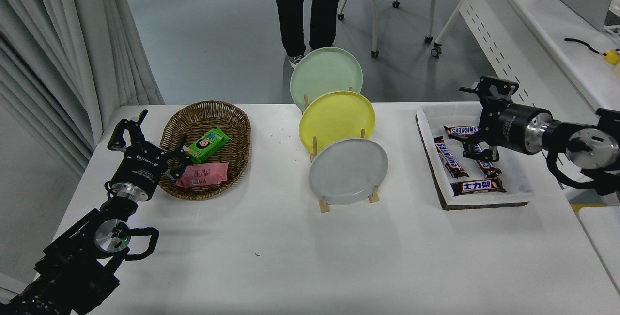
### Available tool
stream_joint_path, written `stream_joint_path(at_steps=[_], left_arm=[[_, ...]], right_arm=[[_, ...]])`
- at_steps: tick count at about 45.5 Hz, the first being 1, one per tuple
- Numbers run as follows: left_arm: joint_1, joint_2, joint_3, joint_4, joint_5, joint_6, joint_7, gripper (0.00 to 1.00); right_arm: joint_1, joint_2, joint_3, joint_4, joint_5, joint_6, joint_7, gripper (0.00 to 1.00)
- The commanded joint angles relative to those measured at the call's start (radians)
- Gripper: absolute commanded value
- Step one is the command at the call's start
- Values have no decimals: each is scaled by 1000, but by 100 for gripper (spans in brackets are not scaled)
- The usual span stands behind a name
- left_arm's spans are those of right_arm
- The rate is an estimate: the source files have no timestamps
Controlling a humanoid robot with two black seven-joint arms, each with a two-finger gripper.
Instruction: Place the plate on the table
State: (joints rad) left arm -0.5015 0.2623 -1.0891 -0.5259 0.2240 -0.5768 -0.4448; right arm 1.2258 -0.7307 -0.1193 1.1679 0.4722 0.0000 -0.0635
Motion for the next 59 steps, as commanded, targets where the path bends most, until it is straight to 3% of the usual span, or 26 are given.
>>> stream_joint_path(at_steps=[1,12,23,59], left_arm=[[0,2,0,0,0,0,0,100],[0,0,0,0,0,0,0,100],[0,0,0,0,0,0,0,100],[0,2,0,1,0,0,0,100]], right_arm=[[11,80,15,30,16,-109,-33,100],[-8,181,89,15,8,-206,-32,100],[-58,272,125,-33,9,-227,-32,100],[-126,353,285,-11,45,-281,-33,100]])
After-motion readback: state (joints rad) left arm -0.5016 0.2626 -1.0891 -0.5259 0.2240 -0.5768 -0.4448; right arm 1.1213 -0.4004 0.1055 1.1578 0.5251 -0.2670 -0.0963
